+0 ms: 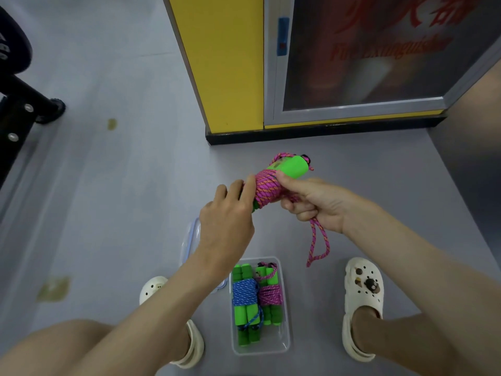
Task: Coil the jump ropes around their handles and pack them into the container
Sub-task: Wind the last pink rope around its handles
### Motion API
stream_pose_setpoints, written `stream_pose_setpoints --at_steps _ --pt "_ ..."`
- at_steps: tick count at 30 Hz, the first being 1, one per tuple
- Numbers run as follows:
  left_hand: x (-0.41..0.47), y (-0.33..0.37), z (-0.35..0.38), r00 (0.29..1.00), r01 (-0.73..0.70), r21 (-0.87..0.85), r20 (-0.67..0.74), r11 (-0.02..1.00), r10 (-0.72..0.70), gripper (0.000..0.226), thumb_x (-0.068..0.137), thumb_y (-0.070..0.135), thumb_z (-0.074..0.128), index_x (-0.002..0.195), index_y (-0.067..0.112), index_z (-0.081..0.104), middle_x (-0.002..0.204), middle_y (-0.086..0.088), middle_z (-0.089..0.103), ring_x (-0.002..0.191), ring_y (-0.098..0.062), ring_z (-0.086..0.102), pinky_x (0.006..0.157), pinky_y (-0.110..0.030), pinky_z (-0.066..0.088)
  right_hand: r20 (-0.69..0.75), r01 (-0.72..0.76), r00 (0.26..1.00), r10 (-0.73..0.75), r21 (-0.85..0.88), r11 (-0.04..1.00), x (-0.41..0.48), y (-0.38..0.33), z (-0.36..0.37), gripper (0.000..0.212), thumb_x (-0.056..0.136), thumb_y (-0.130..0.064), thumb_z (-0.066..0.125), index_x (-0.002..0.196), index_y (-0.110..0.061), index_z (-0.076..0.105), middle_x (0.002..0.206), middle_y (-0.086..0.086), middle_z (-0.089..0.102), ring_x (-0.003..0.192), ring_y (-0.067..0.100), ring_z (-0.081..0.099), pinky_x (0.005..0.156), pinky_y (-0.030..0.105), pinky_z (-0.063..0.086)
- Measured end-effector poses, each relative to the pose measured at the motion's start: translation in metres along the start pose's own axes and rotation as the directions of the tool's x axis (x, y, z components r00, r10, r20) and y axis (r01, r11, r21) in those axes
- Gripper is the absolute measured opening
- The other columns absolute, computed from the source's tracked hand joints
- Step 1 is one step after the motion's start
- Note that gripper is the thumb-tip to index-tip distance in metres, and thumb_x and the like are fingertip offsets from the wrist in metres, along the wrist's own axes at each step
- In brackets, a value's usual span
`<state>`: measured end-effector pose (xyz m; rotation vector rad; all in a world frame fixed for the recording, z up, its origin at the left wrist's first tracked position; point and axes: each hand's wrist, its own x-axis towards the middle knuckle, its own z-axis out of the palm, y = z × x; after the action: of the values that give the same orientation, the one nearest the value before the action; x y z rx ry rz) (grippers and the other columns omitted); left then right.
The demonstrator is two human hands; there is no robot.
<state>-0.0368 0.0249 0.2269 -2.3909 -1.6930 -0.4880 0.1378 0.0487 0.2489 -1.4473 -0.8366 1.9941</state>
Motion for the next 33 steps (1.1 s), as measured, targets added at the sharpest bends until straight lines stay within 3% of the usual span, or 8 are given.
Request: stream_pose_setpoints --at_steps 7,11,15,18,21,24,28,33 --pt "-0.006 -0.002 0.017 0.988 -0.142 0.034 -0.06 0.989 0.144 0.064 0.069 0.031 0.081 0.123 0.005 0.06 0.105 -0.011 0.067 0.074 -0.025 0.061 0.047 -0.031 0.048 -0.172 0.032 0.984 -0.044 -0.068 0.997 0.003 0.004 0.0 0.027 0.086 -0.04 0.064 0.082 -0.014 0.058 0.048 0.001 0.048 0.032 0.005 0.021 0.032 0.014 0.015" --pt "-0.001 -0.001 0.001 0.98 0.057 -0.244 0.198 0.968 -0.008 0.09 0.074 0.078 0.038 0.137 0.015 0.046 0.117 -0.001 0.062 0.093 -0.02 0.062 0.064 -0.034 0.052 -0.182 0.05 0.98 -0.083 -0.183 0.982 0.0 -0.002 -0.006 0.022 0.087 -0.033 0.063 0.077 -0.015 0.058 0.047 0.0 0.046 0.034 0.005 0.022 0.034 0.015 0.014" --pt "0.014 -0.008 -0.011 0.769 0.616 -0.649 0.618 0.447 -0.163 0.083 0.067 0.065 0.049 0.139 0.024 0.041 0.12 0.001 0.06 0.096 -0.017 0.062 0.082 -0.035 0.054 -0.037 0.063 0.997 -0.072 -0.201 0.978 -0.005 -0.003 -0.006 0.022 0.086 -0.033 0.063 0.077 -0.014 0.058 0.05 0.0 0.046 0.035 0.005 0.022 0.035 0.015 0.016" --pt "0.018 -0.012 -0.017 0.64 0.768 -0.64 0.768 0.0 0.006 0.058 0.071 0.045 0.063 0.121 0.017 0.054 0.109 -0.01 0.068 0.091 -0.024 0.068 0.076 -0.031 0.057 0.084 0.111 0.992 -0.099 -0.162 0.98 -0.009 -0.004 -0.004 0.026 0.079 -0.037 0.063 0.068 -0.014 0.056 0.051 0.001 0.046 0.036 0.004 0.021 0.038 0.016 0.015" --pt "0.015 -0.011 -0.022 0.573 0.819 -0.56 0.811 -0.128 0.115 0.053 0.07 0.03 0.07 0.118 0.016 0.054 0.096 -0.008 0.072 0.082 -0.033 0.07 0.068 -0.036 0.057 0.121 0.116 0.988 -0.095 -0.183 0.976 -0.01 -0.006 -0.006 0.034 0.079 -0.041 0.061 0.06 -0.014 0.054 0.05 0.0 0.047 0.038 0.005 0.022 0.04 0.017 0.016" --pt "0.017 -0.012 -0.018 0.626 0.779 -0.627 0.779 -0.021 -0.036 0.056 0.068 0.023 0.079 0.117 0.011 0.055 0.095 -0.011 0.071 0.078 -0.028 0.071 0.066 -0.033 0.058 0.037 0.075 0.997 -0.067 -0.263 0.962 -0.008 -0.002 -0.005 0.038 0.087 -0.041 0.057 0.061 -0.013 0.055 0.05 0.001 0.046 0.038 0.006 0.022 0.038 0.016 0.018" --pt "0.016 -0.014 -0.011 0.8 0.571 -0.631 0.572 0.525 -0.183 0.056 0.069 0.031 0.084 0.116 0.019 0.055 0.093 0.004 0.065 0.083 -0.013 0.064 0.073 -0.026 0.056 -0.082 0.009 0.996 -0.042 -0.37 0.929 -0.004 0.009 0.0 0.038 0.092 -0.038 0.055 0.084 -0.004 0.068 0.05 0.002 0.043 0.036 0.007 0.024 0.037 0.016 0.019" --pt "0.013 -0.009 -0.013 0.867 0.457 -0.518 0.442 0.723 -0.231 0.06 0.072 0.045 0.078 0.122 0.026 0.051 0.098 0.005 0.066 0.086 -0.016 0.064 0.076 -0.037 0.055 -0.128 -0.008 0.991 -0.043 -0.376 0.927 -0.001 0.009 0.004 0.038 0.094 -0.034 0.054 0.092 0.0 0.069 0.042 -0.003 0.039 0.034 0.007 0.023 0.036 0.017 0.02"
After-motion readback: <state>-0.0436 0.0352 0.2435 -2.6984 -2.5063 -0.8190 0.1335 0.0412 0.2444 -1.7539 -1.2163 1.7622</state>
